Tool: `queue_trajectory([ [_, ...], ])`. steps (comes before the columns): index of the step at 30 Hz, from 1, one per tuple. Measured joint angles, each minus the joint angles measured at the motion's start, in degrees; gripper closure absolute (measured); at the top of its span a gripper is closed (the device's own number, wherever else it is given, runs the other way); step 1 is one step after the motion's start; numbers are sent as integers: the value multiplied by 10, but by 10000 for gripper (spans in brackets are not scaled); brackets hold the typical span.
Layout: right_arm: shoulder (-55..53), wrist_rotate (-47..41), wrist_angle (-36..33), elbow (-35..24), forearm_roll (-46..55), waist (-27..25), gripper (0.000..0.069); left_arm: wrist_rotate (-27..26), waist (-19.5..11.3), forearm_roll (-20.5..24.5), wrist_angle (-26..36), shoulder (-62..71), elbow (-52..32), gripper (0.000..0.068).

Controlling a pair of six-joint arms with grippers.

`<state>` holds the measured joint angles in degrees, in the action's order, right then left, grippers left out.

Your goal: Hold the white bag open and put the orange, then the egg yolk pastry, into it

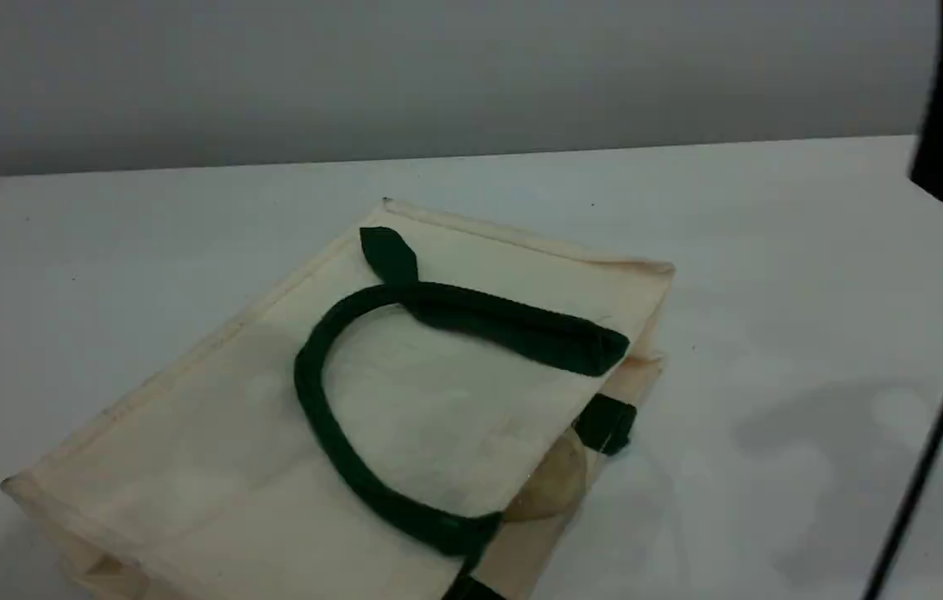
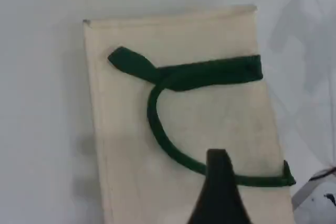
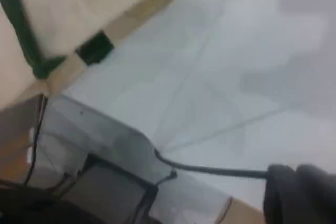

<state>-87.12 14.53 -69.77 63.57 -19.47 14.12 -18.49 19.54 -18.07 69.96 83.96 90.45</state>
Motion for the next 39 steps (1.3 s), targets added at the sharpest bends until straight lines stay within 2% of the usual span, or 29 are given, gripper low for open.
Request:
queue_trajectory([
  [6,84,0,-2,-103,17,0,670,43,0,1,0,-52,-3,210],
  [11,197,-9,-4,-168,16,0,662,48,0,1,1,-103,-50,223],
  [22,541,-12,-7,-171,17,0,653,59,0,1,0,-269,-241,248],
  [27,698,-15,47,-170,36,0,650,78,0,1,0,-363,-310,249],
  [29,749,-26,49,-174,50,0,648,86,0,4,1,-397,-328,249],
  [34,793,-30,41,-210,57,0,645,104,0,24,1,-467,-359,249],
  [39,792,-29,80,-279,65,0,640,124,0,59,1,-529,-404,249],
])
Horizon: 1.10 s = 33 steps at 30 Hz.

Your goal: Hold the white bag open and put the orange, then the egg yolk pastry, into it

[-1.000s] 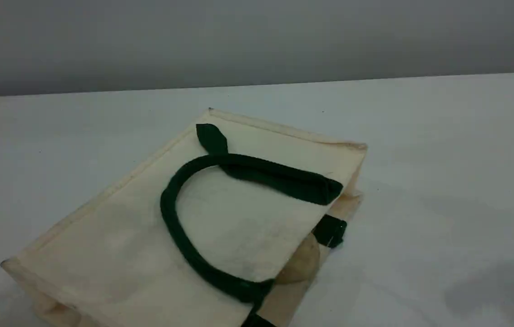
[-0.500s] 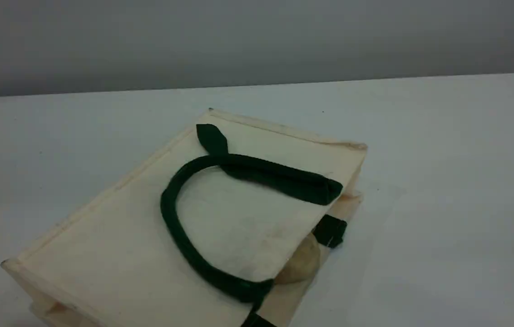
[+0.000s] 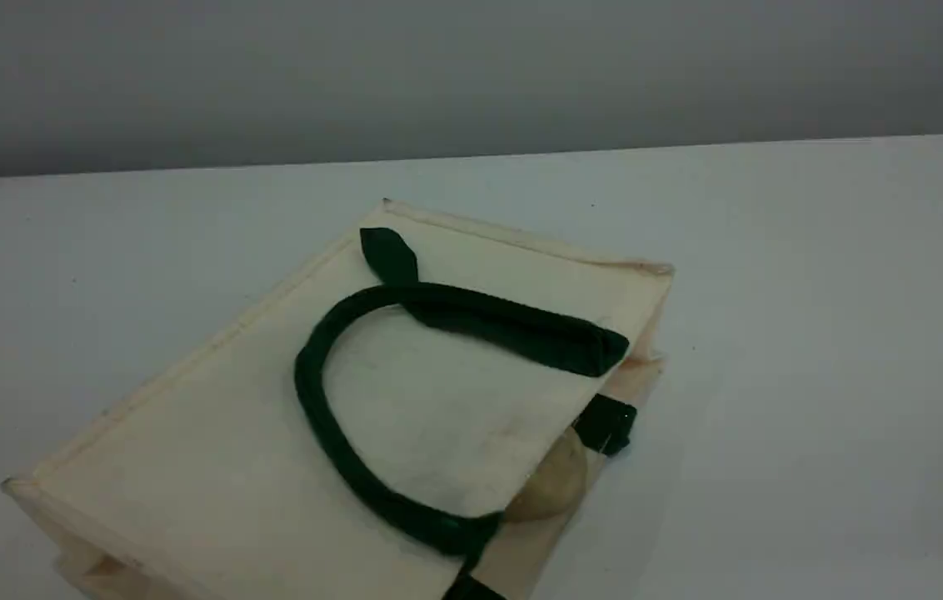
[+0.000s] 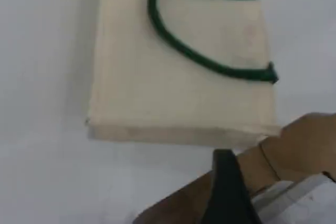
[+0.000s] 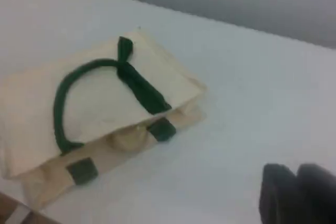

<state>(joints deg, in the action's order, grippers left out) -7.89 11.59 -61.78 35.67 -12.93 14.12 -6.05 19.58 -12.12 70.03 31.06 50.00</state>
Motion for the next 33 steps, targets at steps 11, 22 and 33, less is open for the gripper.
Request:
queue_trajectory([
  [11,-1,-4,3,-66,13,0,629,25,0,81,-49,-156,-141,249],
  [22,-1,-4,3,-65,13,0,614,34,0,92,-80,-234,-211,249],
  [33,52,-4,1,-65,9,-139,598,34,0,94,-82,-234,-211,249],
])
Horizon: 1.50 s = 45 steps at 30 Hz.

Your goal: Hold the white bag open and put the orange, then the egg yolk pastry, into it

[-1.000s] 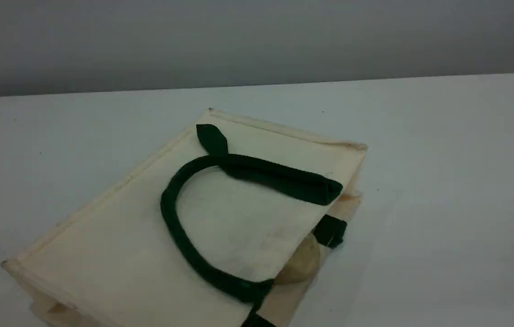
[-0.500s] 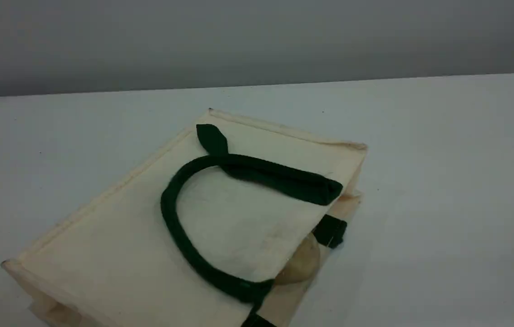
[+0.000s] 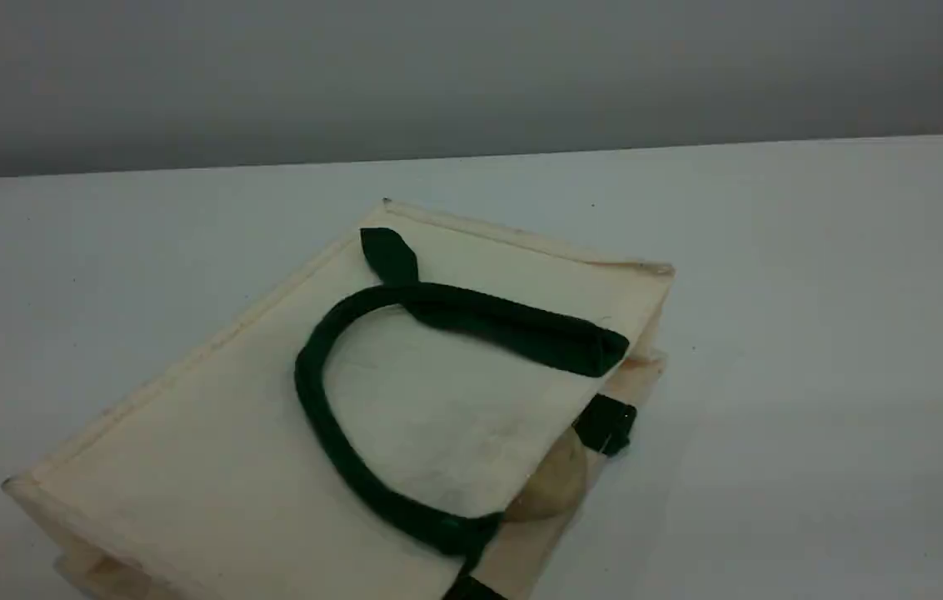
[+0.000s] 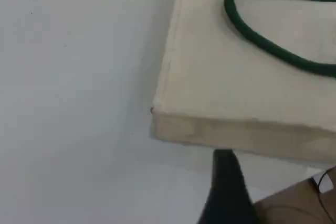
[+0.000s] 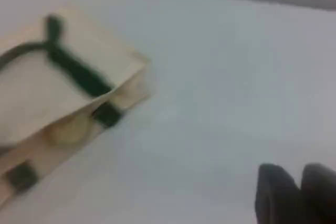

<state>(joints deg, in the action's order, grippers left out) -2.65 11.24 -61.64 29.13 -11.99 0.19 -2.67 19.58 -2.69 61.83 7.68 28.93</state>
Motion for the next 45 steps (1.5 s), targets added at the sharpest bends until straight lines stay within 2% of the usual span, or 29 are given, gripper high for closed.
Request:
queue_trajectory([
  [4,28,0,-1,0,-3,-52,592,0,0,0,0,0,0,249],
  [8,27,0,-2,0,-8,-35,586,0,-10,-1,0,0,0,249],
  [11,27,0,-2,0,-10,-3,583,0,-46,-1,0,0,0,249],
  [18,27,0,-1,0,-9,-1,572,0,-143,-2,0,-34,0,249],
  [21,27,0,-1,0,-9,-1,567,0,-166,-2,0,-50,0,249],
  [45,27,0,0,0,-9,-2,533,1,-166,-4,-1,-77,0,249],
])
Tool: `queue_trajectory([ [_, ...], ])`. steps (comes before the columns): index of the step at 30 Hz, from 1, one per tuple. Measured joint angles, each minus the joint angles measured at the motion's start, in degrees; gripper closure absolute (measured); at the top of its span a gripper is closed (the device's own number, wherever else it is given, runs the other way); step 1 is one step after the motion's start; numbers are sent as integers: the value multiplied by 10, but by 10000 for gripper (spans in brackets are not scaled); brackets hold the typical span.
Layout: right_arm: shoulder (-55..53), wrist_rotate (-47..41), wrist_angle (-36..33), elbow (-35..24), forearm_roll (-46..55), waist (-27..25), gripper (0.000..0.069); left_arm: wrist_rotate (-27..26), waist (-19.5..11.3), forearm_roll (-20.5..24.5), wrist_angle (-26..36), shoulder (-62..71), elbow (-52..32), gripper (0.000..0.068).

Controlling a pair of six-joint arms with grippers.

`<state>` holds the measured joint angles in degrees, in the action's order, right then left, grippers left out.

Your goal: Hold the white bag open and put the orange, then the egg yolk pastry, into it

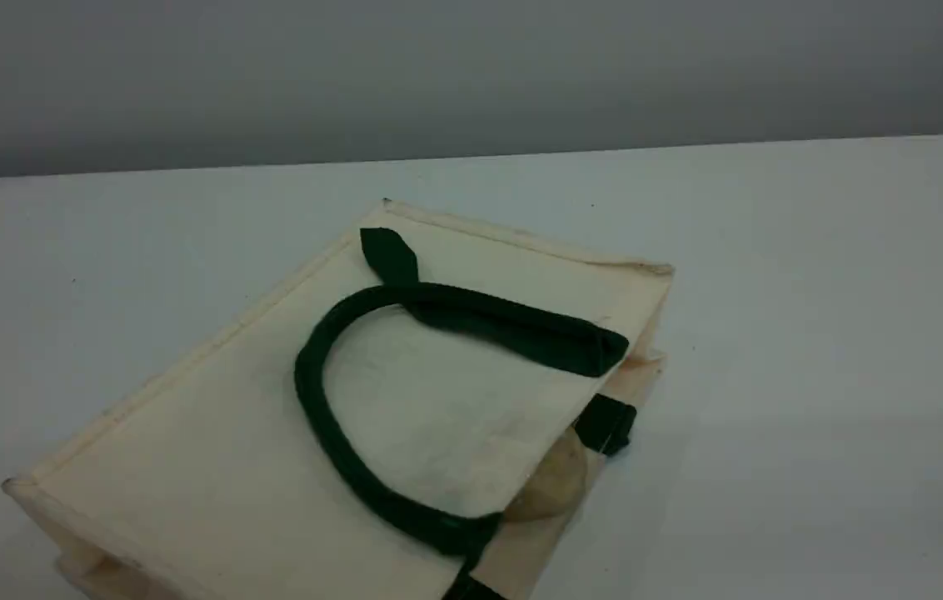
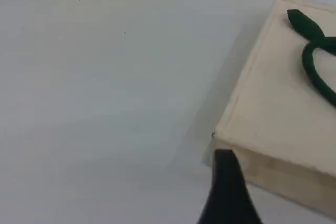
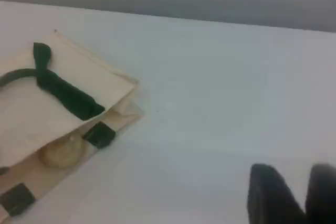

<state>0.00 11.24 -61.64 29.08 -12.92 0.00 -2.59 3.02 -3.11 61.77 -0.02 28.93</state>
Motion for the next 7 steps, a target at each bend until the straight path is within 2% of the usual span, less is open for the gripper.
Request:
queue_trajectory([
  [7,0,0,0,0,0,0,524,0,0,0,0,0,0,249],
])
